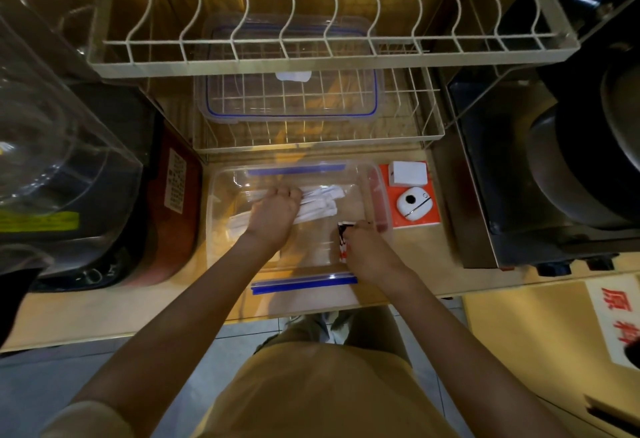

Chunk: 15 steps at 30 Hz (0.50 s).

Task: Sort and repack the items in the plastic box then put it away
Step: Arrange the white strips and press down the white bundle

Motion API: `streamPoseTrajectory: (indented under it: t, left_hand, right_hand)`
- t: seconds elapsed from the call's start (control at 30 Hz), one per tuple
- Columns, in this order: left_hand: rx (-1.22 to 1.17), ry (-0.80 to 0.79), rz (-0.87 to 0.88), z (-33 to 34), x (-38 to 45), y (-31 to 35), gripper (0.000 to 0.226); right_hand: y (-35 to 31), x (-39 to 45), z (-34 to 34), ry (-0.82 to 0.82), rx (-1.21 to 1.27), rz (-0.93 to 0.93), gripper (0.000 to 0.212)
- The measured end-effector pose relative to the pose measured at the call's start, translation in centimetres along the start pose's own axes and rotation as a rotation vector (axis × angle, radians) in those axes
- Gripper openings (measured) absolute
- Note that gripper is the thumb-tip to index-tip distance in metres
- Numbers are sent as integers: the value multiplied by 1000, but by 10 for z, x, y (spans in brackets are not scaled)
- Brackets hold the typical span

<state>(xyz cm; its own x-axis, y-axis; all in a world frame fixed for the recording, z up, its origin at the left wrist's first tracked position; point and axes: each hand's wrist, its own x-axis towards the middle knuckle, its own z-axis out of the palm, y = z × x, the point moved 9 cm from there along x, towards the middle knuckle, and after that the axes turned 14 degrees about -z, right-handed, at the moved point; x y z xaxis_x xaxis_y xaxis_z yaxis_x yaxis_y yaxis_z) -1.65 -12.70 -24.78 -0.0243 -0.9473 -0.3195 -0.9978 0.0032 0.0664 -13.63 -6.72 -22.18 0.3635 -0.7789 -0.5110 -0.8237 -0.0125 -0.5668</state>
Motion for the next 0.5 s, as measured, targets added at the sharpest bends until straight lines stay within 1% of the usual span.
streamPoseTrajectory:
  t: [0.07,0.17,0.27,0.33,0.4,0.5]
  left_hand:
    - [-22,9,-58,-2,3,-1,39]
    - [-83,9,-99,-3,6,-5,31]
    - [-150,-22,-125,-6,9,-9,24]
    - [-200,-50,-144,-8,11,-11,26]
    - [-318,-74,-143,-14,11,-10,30]
    - [-528,-91,-104,-31,4,-3,37]
  right_hand:
    - [-2,0,-1,10,-3,-7,28]
    - [-3,1,-1,22,-7,-15,26]
    - [-5,0,-7,108,28,-34,23]
    - [-5,-3,-15,222,123,-47,21]
    - [-5,-6,-19,320,254,-67,21]
    - [-5,-3,-20,404,553,-64,31]
